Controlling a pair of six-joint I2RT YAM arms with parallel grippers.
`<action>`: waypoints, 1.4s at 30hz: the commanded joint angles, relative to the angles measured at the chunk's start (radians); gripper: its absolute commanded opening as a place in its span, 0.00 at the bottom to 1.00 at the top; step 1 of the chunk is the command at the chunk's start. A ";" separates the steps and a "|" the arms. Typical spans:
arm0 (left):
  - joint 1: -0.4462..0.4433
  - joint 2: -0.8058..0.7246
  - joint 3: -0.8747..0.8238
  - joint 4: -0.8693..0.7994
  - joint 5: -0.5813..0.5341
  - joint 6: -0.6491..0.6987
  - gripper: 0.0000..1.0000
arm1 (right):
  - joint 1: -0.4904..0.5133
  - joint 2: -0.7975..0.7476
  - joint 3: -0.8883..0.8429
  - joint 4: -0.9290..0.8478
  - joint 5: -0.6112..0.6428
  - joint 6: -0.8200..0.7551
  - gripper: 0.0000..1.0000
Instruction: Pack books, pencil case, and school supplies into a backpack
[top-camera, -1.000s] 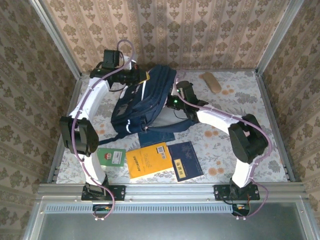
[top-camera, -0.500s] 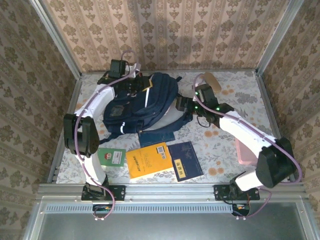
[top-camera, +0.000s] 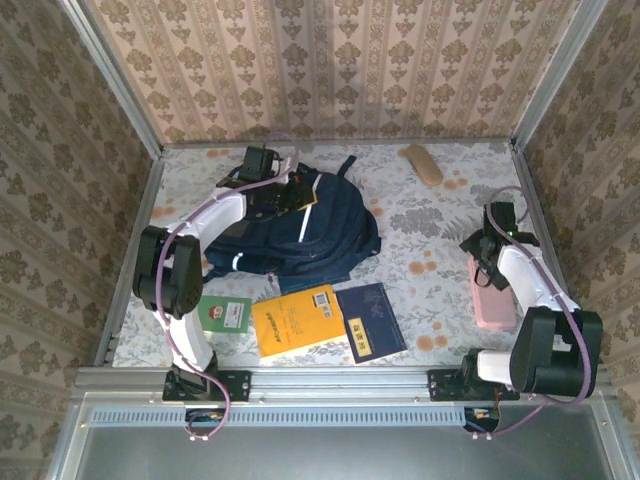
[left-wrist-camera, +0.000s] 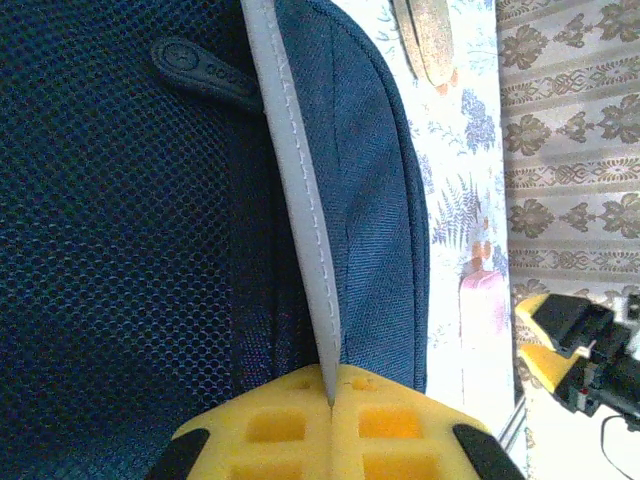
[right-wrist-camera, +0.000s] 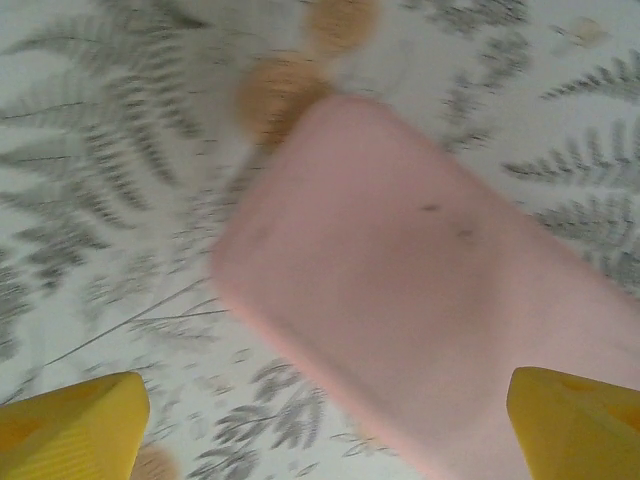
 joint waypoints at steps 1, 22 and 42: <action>0.004 -0.022 -0.020 0.095 0.041 -0.056 0.00 | -0.065 0.018 -0.029 0.012 0.043 0.057 0.94; 0.040 -0.022 -0.028 0.158 0.114 -0.102 0.00 | 0.039 -0.096 -0.217 0.123 -0.312 0.132 0.91; 0.036 -0.035 -0.019 0.134 0.116 -0.076 0.00 | 0.199 -0.146 -0.153 -0.035 -0.161 0.008 0.94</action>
